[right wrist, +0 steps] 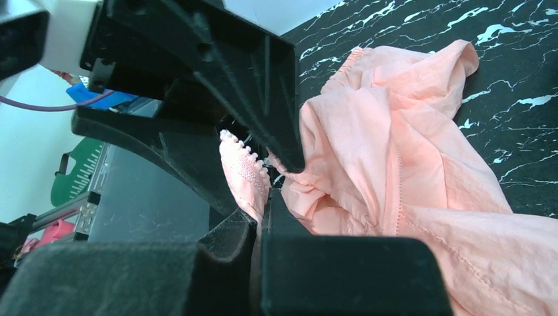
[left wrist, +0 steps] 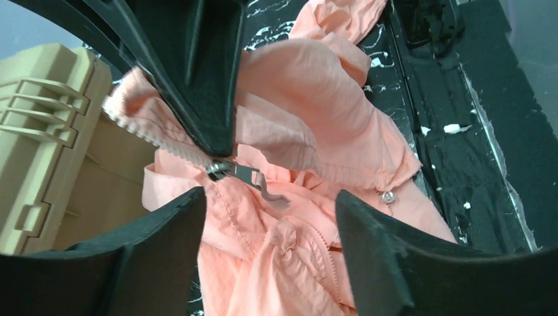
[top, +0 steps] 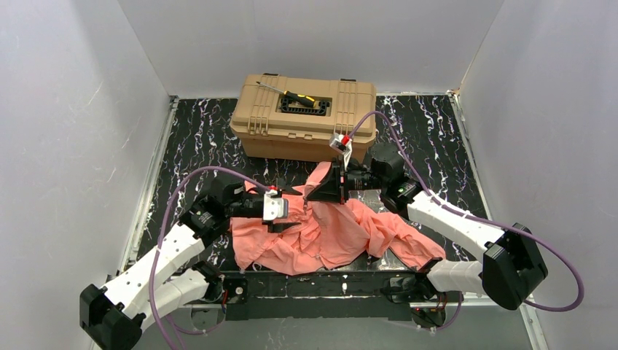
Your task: Zip up the jacket
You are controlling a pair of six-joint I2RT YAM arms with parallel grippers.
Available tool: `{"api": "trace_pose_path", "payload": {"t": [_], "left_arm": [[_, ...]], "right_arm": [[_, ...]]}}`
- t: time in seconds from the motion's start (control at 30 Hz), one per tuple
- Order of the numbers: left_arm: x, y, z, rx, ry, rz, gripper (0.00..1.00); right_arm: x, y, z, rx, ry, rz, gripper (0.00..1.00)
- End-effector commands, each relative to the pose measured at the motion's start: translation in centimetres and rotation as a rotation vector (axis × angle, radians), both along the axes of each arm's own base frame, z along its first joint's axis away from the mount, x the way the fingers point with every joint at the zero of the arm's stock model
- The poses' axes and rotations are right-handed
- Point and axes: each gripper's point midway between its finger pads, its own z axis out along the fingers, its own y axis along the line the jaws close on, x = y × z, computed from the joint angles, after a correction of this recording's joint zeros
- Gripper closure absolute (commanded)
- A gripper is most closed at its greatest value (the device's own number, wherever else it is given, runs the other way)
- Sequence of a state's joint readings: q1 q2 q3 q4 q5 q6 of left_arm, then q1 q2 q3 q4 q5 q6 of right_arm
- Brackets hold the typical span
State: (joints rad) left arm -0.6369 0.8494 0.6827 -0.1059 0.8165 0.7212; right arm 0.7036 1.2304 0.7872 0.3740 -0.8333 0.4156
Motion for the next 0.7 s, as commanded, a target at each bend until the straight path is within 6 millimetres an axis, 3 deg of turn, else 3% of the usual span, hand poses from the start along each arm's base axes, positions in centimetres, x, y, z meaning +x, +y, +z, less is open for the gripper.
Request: {"api": "trace_pose_path", "payload": {"t": [0.0,0.07,0.1,0.3,0.43,0.5,0.67], "left_arm": [[-1.0,-0.9,4.5,-0.130,0.122,-0.008,0.43],[-1.1,-1.1,5.2,-0.161,0.165,0.002,0.63],[-0.9,-1.2,5.3,-0.171,0.190,0.017,0.66],[0.0,-1.3,5.8,-0.187,0.262,0.090,0.62],[0.9,-1.1,5.8,-0.185,0.251,0.141,0.50],[1.0,-1.0,6.0,-0.188,0.248,0.144,0.49],[1.6,-1.0,6.2,-0.194,0.237,0.159,0.64]], "right_arm": [[0.4,0.3,1.9,0.054,-0.075,-0.017,0.99],[0.4,0.4,2.1,0.054,-0.093,-0.022,0.99],[0.4,0.4,2.2,0.052,-0.100,-0.023,0.99],[-0.2,0.8,2.4,0.048,-0.117,-0.007,0.99],[-0.4,0.8,2.7,0.055,-0.128,-0.002,0.99],[-0.6,0.8,2.9,0.058,-0.132,0.003,0.99],[-0.7,0.9,3.2,0.066,-0.142,0.004,0.99]]}}
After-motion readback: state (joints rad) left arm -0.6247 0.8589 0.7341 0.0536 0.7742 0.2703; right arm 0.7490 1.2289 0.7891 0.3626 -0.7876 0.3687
